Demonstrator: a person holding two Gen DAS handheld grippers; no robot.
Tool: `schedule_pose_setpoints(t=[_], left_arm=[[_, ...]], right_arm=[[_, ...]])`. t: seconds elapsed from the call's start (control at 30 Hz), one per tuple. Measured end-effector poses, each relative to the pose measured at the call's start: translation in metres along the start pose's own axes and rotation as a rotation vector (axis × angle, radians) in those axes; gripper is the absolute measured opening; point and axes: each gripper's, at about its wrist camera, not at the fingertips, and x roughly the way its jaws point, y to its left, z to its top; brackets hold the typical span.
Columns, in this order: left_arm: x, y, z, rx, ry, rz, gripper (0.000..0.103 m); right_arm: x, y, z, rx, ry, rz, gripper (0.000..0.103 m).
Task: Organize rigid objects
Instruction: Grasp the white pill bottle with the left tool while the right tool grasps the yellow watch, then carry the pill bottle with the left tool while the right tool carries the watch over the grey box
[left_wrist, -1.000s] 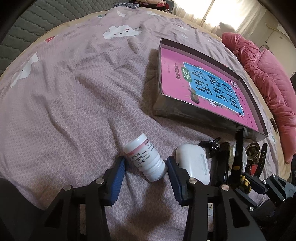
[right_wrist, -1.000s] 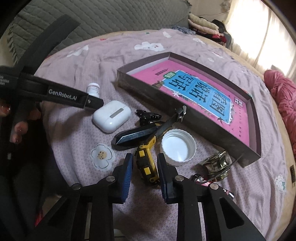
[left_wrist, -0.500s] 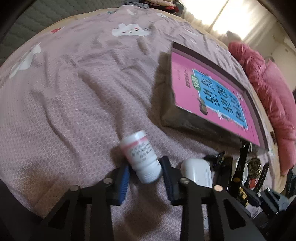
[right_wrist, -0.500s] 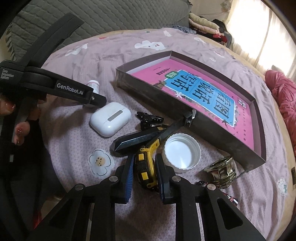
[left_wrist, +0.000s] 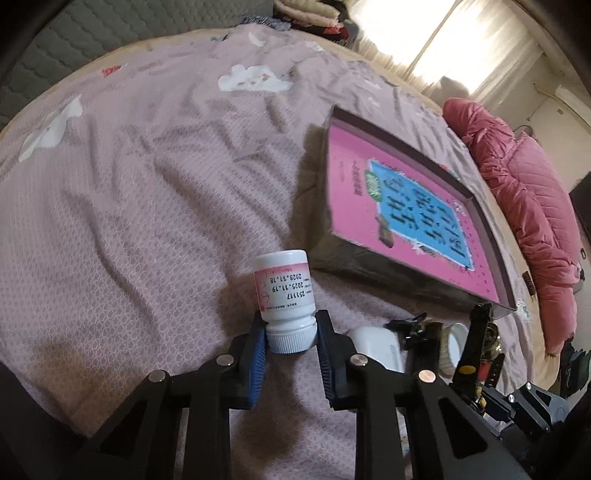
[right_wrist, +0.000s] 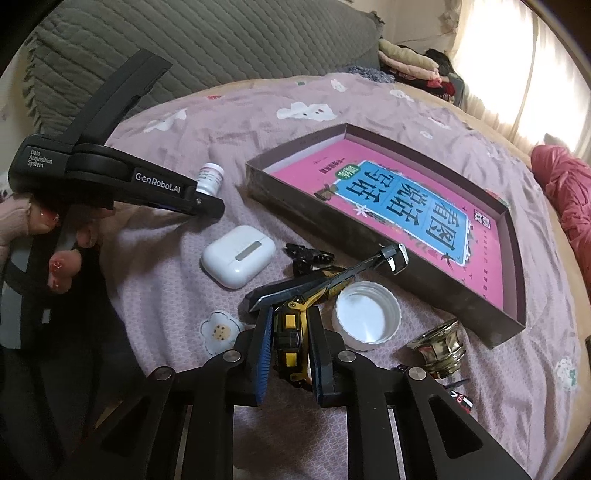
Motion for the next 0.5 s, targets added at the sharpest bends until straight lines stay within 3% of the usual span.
schedule_pose_setpoints(t=[0.2, 0.5], left_arm=[[-0.018, -0.022, -0.002, 0.106, -0.087, -0.015, 0.026], [-0.033, -0.043, -0.005, 0.203, -0.15, -0.052, 0.026]], right_arm=[[-0.01, -0.005, 0.002, 0.028, -0.04, 0.007, 0.018], [-0.03, -0.016, 0.009, 0.083, -0.128, -0.007, 0.018]])
